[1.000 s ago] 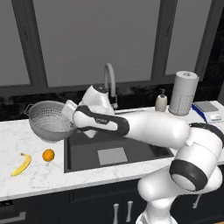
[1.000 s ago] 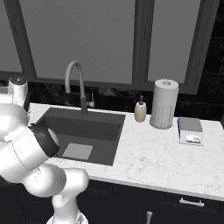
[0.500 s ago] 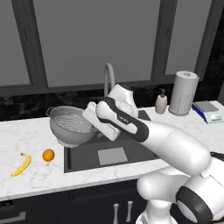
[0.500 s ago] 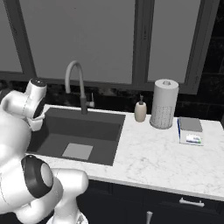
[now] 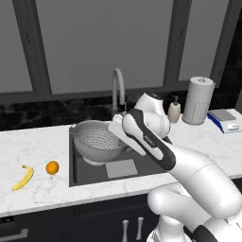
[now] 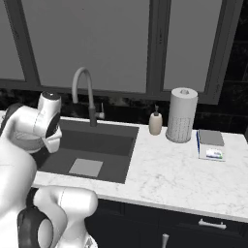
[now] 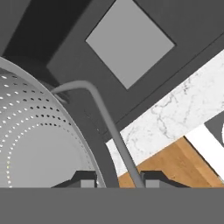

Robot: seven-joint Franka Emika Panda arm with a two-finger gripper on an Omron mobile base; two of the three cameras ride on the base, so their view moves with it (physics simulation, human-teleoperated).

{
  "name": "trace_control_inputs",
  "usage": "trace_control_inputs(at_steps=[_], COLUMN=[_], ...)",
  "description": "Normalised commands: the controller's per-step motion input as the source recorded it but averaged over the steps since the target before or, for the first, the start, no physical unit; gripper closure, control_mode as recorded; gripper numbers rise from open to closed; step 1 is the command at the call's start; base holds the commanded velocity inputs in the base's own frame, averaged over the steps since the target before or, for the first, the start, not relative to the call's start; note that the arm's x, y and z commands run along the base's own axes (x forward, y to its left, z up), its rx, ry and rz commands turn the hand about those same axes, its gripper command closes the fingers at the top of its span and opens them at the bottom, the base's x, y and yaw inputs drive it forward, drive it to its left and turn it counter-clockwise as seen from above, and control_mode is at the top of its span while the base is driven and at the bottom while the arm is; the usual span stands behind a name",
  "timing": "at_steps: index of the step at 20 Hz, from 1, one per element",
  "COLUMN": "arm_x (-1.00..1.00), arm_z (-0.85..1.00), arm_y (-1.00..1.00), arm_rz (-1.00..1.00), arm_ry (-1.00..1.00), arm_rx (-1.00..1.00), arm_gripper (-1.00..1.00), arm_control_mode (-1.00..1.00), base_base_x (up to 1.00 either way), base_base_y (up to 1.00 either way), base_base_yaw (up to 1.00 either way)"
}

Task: Put the colander in the sink, put the banana, orange in the colander, and turn on the sink faucet and pour water over the colander.

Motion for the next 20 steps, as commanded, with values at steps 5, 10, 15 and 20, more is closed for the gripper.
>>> trace_control_inputs(at_steps=[5, 10, 15, 20], arm_x=[-0.05, 0.00, 0.07, 0.16], arm_z=[0.00, 0.00, 0.00, -0.06], arm_y=[-0.76, -0.72, -0.61, -0.37], arm_rz=[0.00, 0.00, 0.00, 0.01], arm_ry=[0.00, 0.02, 0.00, 0.00], arm_rx=[-0.08, -0.05, -0.04, -0.08], arm_gripper=[1.00, 1.00, 1.00, 1.00], arm_control_mode=[-1.00, -1.00, -1.00, -1.00], base_base_x=[0.00, 0.00, 0.00, 0.00], base_base_y=[0.00, 0.00, 0.00, 0.00], base_base_yaw=[0.00, 0.00, 0.00, 0.00])
